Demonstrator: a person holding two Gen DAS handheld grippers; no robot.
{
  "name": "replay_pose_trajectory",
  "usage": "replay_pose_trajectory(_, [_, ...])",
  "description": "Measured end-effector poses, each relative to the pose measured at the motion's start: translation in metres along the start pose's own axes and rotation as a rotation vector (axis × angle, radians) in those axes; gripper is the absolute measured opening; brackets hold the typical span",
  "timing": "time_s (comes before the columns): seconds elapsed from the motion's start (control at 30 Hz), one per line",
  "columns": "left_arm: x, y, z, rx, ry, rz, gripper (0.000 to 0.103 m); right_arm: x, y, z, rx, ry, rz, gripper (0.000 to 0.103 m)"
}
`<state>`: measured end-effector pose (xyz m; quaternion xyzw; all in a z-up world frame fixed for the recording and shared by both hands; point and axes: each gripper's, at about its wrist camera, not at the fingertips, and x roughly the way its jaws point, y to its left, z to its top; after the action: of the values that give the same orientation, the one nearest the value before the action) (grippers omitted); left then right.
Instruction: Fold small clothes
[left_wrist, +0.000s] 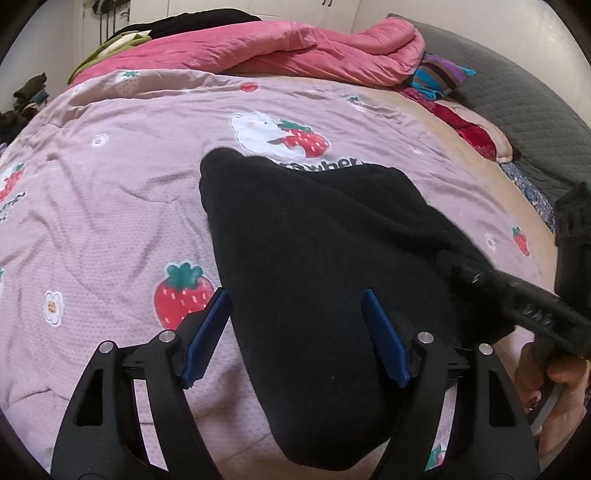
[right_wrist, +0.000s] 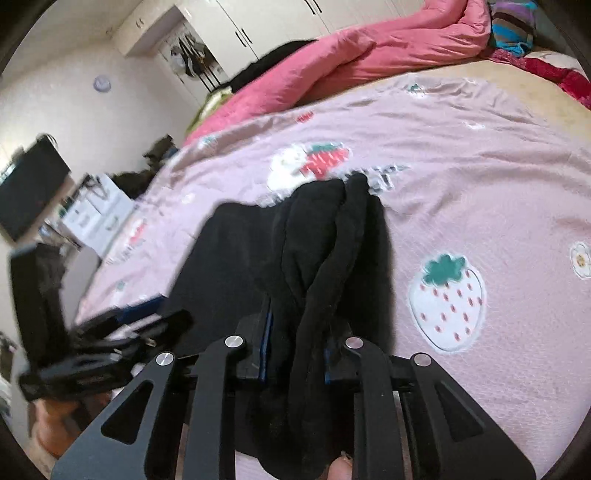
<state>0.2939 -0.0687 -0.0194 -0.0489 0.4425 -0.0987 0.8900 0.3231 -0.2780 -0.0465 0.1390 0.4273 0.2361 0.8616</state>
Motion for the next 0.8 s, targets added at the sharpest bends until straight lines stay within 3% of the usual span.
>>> replay_pose_trajectory(0.1, [0.002,-0.002,-0.003,0.0,0.01,-0.002,0.069,0.009,-0.008,-0.003,0.027,0.014,-0.012,0.024])
replay_pose_trajectory(0.17, [0.002,-0.003,-0.004,0.0,0.009,-0.001,0.069,0.003,-0.011,-0.004,0.034,-0.003,-0.06,0.046])
replay_pose_trajectory(0.37, [-0.009,-0.003,-0.011,-0.009,-0.006,-0.009,0.07,-0.038,-0.002,-0.013,-0.002,-0.13,-0.18,0.056])
replay_pose_trajectory(0.47, [-0.021,-0.004,-0.015,-0.011,-0.023,-0.017,0.074,-0.066,0.007,-0.022,-0.017,-0.212,-0.211,0.08])
replay_pose_trajectory(0.53, [-0.029,-0.006,-0.018,-0.011,-0.036,-0.021,0.075,-0.083,0.013,-0.029,-0.024,-0.264,-0.218,0.09])
replay_pose_trajectory(0.57, [-0.037,-0.007,-0.022,-0.01,-0.047,-0.025,0.081,-0.089,0.016,-0.031,-0.03,-0.281,-0.221,0.096])
replay_pose_trajectory(0.7, [-0.06,-0.009,-0.032,-0.005,-0.084,-0.028,0.088,-0.118,0.03,-0.059,-0.067,-0.353,-0.233,0.099])
replay_pose_trajectory(0.73, [-0.067,-0.009,-0.036,-0.006,-0.096,-0.028,0.094,-0.122,0.032,-0.065,-0.069,-0.361,-0.229,0.098])
replay_pose_trajectory(0.8, [-0.081,-0.007,-0.045,-0.011,-0.121,-0.035,0.094,-0.131,0.038,-0.08,-0.07,-0.383,-0.225,0.099])
